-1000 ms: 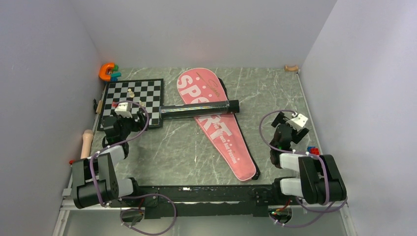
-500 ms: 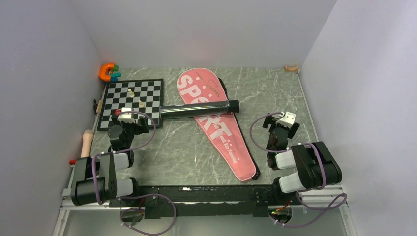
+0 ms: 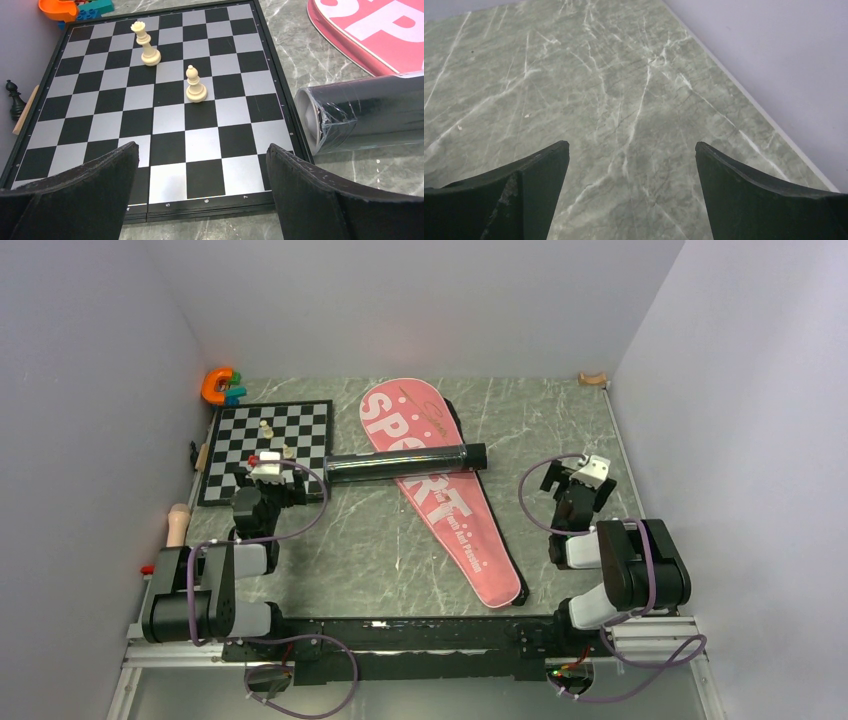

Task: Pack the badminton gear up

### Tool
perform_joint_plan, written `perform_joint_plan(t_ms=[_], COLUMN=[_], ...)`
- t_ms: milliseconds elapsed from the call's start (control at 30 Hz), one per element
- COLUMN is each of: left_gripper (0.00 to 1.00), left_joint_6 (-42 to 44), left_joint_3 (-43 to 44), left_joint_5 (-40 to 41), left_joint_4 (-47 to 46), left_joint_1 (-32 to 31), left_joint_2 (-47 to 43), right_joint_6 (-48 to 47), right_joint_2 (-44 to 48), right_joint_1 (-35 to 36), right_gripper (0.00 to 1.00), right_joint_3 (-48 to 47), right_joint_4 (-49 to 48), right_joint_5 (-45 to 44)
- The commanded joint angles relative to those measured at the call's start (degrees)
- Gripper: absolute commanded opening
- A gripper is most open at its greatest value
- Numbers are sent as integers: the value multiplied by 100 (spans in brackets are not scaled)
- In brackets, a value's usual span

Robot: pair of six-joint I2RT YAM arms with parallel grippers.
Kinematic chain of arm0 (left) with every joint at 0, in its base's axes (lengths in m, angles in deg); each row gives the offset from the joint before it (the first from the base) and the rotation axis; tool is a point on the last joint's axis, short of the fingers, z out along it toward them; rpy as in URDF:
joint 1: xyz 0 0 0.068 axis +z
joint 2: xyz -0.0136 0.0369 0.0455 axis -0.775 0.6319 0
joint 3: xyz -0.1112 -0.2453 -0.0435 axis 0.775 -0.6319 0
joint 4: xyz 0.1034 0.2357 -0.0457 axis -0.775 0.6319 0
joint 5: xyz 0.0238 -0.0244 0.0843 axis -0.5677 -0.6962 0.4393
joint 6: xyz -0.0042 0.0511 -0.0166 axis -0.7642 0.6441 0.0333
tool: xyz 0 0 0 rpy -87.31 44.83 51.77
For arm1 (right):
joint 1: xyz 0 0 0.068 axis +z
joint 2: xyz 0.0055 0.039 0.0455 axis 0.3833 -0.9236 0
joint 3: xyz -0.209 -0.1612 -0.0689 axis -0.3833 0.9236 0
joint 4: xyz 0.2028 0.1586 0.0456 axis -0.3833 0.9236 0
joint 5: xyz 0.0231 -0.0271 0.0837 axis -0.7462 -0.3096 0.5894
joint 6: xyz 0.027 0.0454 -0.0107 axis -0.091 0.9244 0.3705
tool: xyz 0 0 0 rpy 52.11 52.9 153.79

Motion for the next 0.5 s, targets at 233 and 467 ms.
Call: perform_joint_plan(t_ms=[233,467], left_gripper=[100,99], left_joint_6=[72,91], left_joint_3=[98,65], left_joint_5=[128,194], left_joint_4=[-191,-261], left_joint_1=[-21,-52], left_joint_2=[1,-20], right_joint_6=[194,187], right_joint_2=[86,80], right_joint_1=[-4,-8], right_gripper=[100,100], right_joint_3=[-20,-12], right_joint_4=[85,56], right_joint_5=[240,237])
